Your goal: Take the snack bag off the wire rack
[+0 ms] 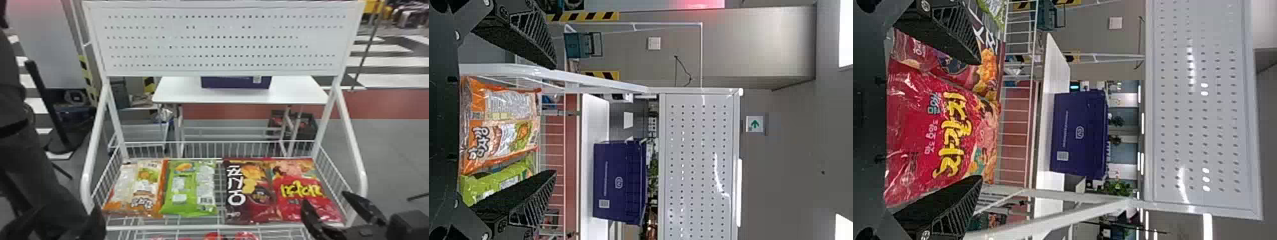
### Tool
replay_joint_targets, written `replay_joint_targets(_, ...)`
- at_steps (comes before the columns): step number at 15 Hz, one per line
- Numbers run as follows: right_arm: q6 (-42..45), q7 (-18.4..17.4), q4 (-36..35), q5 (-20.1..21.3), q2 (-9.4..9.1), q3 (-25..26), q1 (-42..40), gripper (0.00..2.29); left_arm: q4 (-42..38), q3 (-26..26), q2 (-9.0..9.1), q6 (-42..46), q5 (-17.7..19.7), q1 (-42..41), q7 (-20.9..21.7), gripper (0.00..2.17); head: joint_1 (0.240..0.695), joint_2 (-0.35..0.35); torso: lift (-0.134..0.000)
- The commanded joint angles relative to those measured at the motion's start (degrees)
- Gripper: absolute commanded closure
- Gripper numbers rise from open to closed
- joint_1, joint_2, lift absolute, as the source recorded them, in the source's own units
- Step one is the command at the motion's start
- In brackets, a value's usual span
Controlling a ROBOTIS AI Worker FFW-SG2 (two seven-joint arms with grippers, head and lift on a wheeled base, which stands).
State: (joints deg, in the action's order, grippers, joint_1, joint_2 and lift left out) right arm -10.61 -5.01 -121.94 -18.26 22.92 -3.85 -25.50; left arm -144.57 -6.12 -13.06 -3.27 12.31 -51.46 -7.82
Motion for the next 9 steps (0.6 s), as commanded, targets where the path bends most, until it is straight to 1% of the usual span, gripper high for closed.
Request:
replay_joint_targets(1, -2.0, 0.3, 8.9, -0.2, -1.3, -4.6, 9.9, 0.07, 0.1, -0.1, -0.12, 0.0, 0.0, 0.0, -0.1, 0.15, 0.499, 0.0, 0.0)
replay_joint_targets(2, -2.0, 0.8, 12.4, -0.4, -1.65, -6.1, 13.4, 0.07, 0.3, -0.1, -0.12, -0.2, 0.0, 0.0, -0.1, 0.15, 0.499, 0.0, 0.0)
replay_joint_targets(4, -2.0, 0.8, 18.1, -0.4, -2.62, -7.6, 17.9, 0.07, 0.5, -0.1, -0.12, -0.2, 0.0, 0.1, -0.1, 0.15, 0.499, 0.0, 0.0)
replay_joint_targets(5, -2.0, 0.9, 20.6, -0.5, -2.71, -7.9, 19.5, 0.07, 0.6, -0.2, -0.12, -0.2, 0.0, 0.1, -0.1, 0.15, 0.499, 0.0, 0.0)
replay_joint_targets(6, -2.0, 1.7, 22.9, -0.9, -2.71, -8.1, 20.8, 0.07, 0.7, -0.3, -0.21, -0.2, 0.0, 0.1, -0.1, 0.15, 0.499, 0.0, 0.0)
replay_joint_targets(9, -1.5, 1.8, 26.5, -1.2, -2.71, -7.5, 21.7, 0.07, 1.0, -0.2, -0.21, -0.4, 0.0, 0.5, -0.1, 0.15, 0.499, 0.0, 0.0)
